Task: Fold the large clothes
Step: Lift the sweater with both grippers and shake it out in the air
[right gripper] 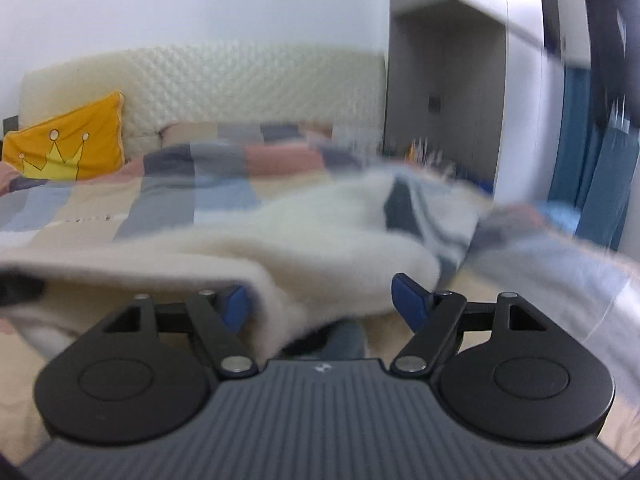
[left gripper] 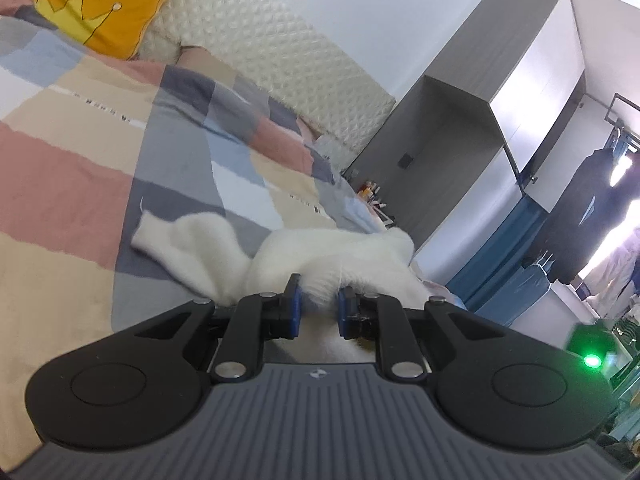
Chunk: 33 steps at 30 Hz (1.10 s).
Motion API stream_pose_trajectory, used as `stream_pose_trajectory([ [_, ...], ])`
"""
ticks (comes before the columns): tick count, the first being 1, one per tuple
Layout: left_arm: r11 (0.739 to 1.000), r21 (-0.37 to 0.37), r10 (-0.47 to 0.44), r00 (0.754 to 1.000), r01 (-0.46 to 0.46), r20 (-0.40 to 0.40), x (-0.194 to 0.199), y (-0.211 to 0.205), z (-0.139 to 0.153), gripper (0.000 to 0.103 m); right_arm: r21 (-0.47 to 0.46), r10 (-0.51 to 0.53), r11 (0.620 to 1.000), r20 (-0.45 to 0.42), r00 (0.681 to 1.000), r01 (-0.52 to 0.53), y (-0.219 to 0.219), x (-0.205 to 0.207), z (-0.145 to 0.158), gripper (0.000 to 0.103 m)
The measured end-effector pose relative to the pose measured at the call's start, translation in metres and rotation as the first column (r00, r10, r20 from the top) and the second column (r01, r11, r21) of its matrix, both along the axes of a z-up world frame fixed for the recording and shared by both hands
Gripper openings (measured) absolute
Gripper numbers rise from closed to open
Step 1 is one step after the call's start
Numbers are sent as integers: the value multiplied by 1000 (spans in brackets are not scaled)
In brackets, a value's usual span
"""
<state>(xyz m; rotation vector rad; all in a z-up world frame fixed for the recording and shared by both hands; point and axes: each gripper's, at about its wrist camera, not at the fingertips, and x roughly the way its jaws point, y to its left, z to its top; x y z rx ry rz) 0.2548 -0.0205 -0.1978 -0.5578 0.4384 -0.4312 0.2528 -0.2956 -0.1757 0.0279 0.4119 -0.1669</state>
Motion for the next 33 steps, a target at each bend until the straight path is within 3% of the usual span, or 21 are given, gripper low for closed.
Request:
stream_pose_trajectory([
  [3,1000,-14,2,1000,-2,-8,1,3,0,20,73,-33,997,-100,994,40,-17,14,-13,75],
  [5,1000,-22,2,1000,-2,-14,2,4,-1,19,119,-51,991,-81,995,60,-25,17,-13,75],
  [7,1000,-20,1,1000,-2,-8,2,4,0,19,65,-78,995,-10,997,78,-22,17,-7,73],
  [9,1000,-26,-3,1000,3,1,4,6,4,19,-15,-65,998,79,995,66,-8,12,3,61],
  [11,999,-31,-3,1000,4,13,4,8,12,19,-50,-40,998,136,990,47,-2,3,16,34],
  [13,999,-44,-3,1000,4,21,4,11,24,19,-46,-13,999,166,986,21,2,-4,35,14],
  [15,998,-58,5,999,-3,32,4,16,41,18,-72,4,997,205,979,11,4,-8,59,13],
  [21,996,-86,21,994,-12,105,6,26,118,17,-62,101,994,297,949,-86,-5,-10,159,12],
  [26,998,-53,51,971,-39,236,-6,31,208,16,-119,177,983,368,913,-142,-5,-26,231,12],
  [33,994,6,102,938,-110,330,-31,49,323,16,-149,246,969,447,860,-199,10,-52,317,12],
])
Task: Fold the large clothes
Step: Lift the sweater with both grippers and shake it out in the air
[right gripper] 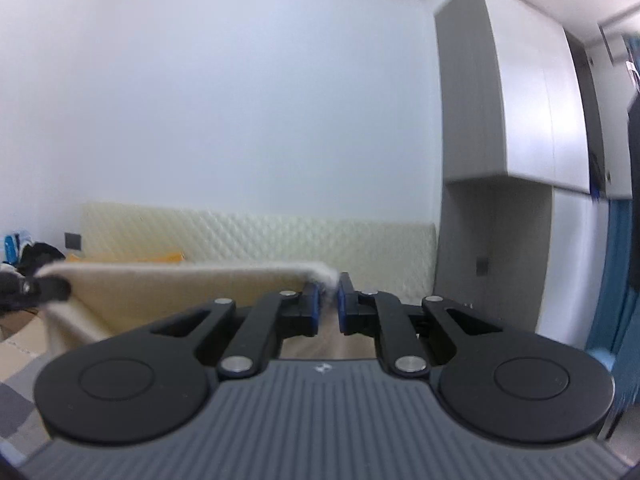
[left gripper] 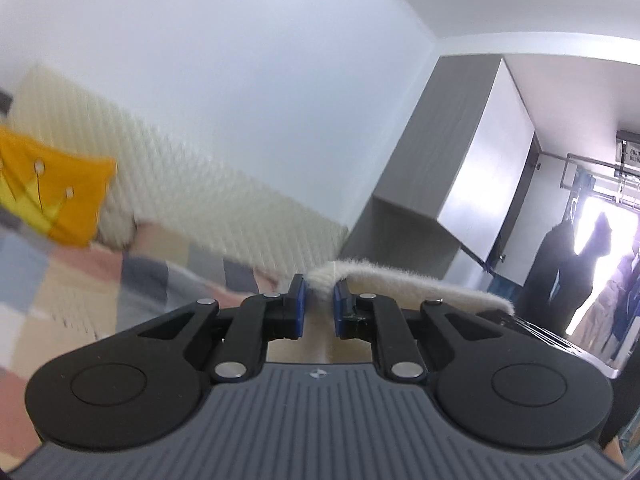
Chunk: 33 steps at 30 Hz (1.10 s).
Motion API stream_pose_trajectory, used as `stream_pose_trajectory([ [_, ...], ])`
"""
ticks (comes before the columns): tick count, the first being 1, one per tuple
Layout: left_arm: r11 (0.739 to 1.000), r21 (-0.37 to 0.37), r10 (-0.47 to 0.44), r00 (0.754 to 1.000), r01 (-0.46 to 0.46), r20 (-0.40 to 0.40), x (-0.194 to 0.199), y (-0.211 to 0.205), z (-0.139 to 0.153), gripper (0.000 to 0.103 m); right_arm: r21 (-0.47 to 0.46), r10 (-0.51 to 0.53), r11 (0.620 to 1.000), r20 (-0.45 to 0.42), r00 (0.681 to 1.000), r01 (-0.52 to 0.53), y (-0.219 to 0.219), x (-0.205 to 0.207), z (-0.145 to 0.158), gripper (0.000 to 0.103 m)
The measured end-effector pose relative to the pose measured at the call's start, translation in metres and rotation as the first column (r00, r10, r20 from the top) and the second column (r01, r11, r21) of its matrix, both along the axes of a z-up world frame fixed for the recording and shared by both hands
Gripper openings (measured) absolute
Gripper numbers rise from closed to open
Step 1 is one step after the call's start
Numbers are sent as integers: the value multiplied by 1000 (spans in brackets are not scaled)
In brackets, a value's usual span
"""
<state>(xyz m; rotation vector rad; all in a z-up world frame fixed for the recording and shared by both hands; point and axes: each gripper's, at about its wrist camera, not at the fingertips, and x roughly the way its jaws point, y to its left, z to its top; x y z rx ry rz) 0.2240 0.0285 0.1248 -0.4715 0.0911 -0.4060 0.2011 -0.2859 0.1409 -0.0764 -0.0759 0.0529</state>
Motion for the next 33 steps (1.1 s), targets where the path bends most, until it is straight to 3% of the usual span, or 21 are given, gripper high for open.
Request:
stream_pose_trajectory([
  [10,995,22,92,980,-97,174,-85,48,123,14,16,148,988,144,979,-152,24,-68,95,12],
  [20,989,35,129,941,-147,312,-178,81,213,13,27,256,962,250,934,-272,36,-139,153,11],
  [23,986,51,135,935,-160,328,-197,86,220,13,29,288,952,246,926,-304,41,-141,158,11],
  [26,982,67,149,941,-177,303,-192,95,212,13,58,327,938,180,928,-342,44,-113,154,11],
  [33,972,117,189,973,-205,134,-102,121,147,13,89,345,935,-24,938,-342,77,2,89,11],
])
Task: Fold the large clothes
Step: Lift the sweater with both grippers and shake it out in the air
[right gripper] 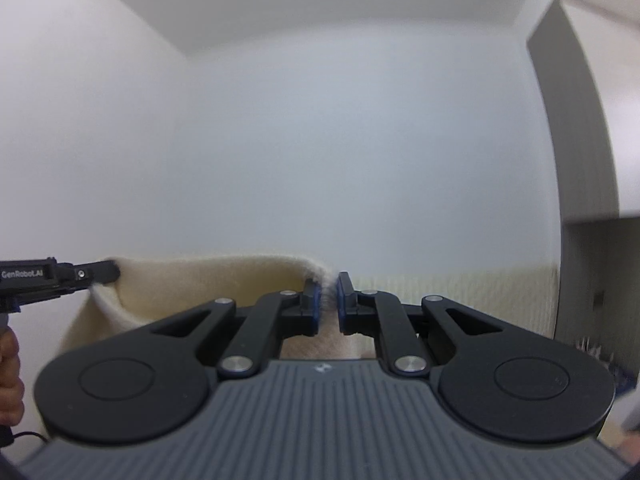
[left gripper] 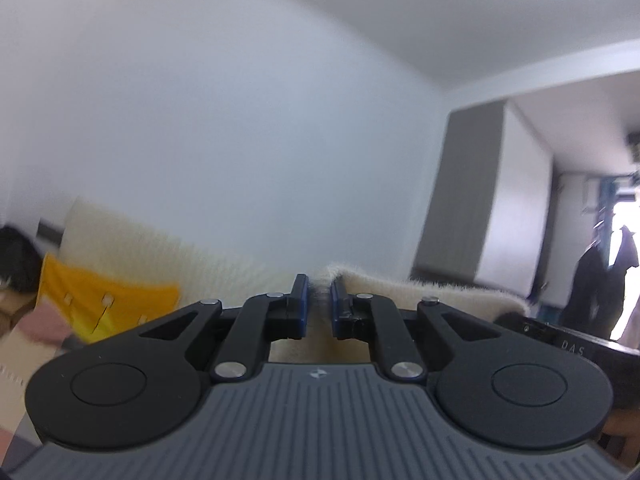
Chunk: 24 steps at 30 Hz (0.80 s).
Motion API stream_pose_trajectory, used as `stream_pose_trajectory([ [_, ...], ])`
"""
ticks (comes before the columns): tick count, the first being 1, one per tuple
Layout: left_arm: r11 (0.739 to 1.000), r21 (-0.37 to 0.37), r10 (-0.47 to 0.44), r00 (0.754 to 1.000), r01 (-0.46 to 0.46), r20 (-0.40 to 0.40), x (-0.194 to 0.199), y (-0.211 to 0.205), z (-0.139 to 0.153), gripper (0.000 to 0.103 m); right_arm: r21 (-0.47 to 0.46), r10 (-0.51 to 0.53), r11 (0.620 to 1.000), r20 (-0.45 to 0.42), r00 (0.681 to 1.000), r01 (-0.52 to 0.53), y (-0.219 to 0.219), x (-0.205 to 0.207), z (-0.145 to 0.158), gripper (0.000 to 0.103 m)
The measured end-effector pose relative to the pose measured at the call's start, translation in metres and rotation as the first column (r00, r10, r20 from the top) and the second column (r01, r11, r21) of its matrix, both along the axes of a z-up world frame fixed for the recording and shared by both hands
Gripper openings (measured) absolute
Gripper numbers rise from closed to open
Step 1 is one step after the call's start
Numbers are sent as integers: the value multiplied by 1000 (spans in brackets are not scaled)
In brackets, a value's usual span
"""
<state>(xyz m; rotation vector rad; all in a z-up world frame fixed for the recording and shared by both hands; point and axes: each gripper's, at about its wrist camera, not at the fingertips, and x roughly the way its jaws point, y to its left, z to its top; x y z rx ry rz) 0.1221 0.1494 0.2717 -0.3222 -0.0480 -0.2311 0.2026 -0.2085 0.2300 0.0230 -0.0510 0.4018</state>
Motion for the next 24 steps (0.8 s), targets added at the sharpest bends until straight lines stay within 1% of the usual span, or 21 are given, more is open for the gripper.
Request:
stream_pose_trajectory([
  [3,1000,-7,17,996,-18,-86,61,13,-39,13,-5,-10,1000,-101,995,10,20,71,-37,11],
  [6,999,-28,30,985,-36,-171,130,29,-83,13,-34,-34,999,-188,982,28,42,153,-86,11],
  [10,997,-39,56,959,-69,-278,237,50,-158,13,-45,-40,999,-287,957,28,67,267,-152,12],
  [12,995,-39,72,945,-88,-318,289,62,-199,13,-18,-34,999,-343,939,29,75,324,-190,12],
  [14,994,-35,82,927,-102,-367,339,72,-242,13,-4,-40,999,-392,919,42,86,371,-225,12],
  [18,992,-45,80,882,-114,-464,432,91,-331,13,-16,-68,997,-483,873,69,122,432,-302,12],
  [19,992,-45,79,874,-115,-480,450,96,-351,13,-27,-75,997,-498,864,71,128,439,-315,12],
  [20,992,-42,82,863,-118,-498,466,99,-371,13,-37,-79,997,-511,856,69,142,433,-323,11],
  [21,992,-37,82,850,-119,-521,488,102,-397,13,-54,-87,996,-524,847,68,147,447,-341,11],
  [22,992,-41,76,838,-116,-541,500,104,-413,13,-78,-100,995,-535,839,68,153,457,-352,11],
  [23,992,-45,71,826,-116,-560,518,107,-436,13,-93,-107,993,-546,831,67,163,454,-362,12],
  [24,992,-48,68,808,-118,-585,538,114,-459,13,-94,-107,993,-560,822,65,166,448,-367,12],
])
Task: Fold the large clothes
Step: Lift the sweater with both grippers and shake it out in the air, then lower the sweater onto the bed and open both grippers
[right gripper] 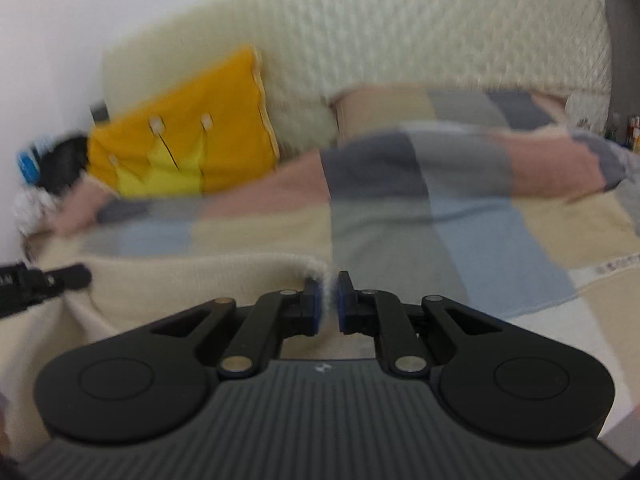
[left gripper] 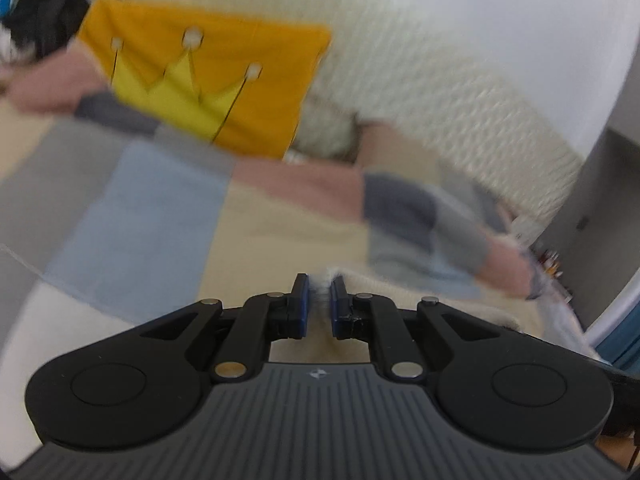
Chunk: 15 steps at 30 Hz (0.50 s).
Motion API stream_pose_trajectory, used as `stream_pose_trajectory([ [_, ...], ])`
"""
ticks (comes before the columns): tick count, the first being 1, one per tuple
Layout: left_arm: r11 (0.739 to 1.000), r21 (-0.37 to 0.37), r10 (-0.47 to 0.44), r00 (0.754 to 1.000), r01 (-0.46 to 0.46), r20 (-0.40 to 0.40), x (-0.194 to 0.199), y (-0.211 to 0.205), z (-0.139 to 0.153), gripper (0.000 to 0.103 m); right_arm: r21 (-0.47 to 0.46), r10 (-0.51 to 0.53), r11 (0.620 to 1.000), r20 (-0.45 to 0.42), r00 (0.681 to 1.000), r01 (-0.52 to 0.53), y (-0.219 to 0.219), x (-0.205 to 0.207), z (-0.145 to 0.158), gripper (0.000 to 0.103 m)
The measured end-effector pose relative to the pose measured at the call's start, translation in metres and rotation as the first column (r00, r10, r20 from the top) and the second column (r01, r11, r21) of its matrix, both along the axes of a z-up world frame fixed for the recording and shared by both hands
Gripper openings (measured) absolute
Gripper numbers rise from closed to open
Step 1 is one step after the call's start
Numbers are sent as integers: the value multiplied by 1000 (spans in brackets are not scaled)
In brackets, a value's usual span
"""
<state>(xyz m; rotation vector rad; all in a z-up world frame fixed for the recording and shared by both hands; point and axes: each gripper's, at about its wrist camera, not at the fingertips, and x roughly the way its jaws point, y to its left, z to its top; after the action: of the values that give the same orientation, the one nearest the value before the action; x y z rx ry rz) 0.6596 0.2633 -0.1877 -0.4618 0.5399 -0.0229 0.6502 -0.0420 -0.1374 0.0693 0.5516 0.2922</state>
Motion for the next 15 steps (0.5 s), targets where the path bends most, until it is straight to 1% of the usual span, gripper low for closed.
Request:
stream_pose_trajectory([
  [3,1000,-3,-7,998,6,-64,26,9,-45,13,-9,7,1000,-61,998,-8,5,20,-33,12],
  [6,1000,-4,-21,993,21,-113,42,17,-75,13,3,5,1000,-131,991,-4,9,35,-64,12],
  [8,999,-2,-37,991,37,-131,38,18,-79,13,11,3,1000,-162,987,-1,11,40,-80,13],
  [10,999,1,-46,986,47,-158,35,18,-83,13,22,11,1000,-174,985,-7,11,42,-90,14],
  [13,999,-7,-54,981,53,-186,40,20,-92,13,35,18,999,-183,983,-12,12,44,-96,14],
  [15,998,-4,-57,979,57,-196,42,21,-95,13,20,24,1000,-190,981,-20,14,44,-94,14],
])
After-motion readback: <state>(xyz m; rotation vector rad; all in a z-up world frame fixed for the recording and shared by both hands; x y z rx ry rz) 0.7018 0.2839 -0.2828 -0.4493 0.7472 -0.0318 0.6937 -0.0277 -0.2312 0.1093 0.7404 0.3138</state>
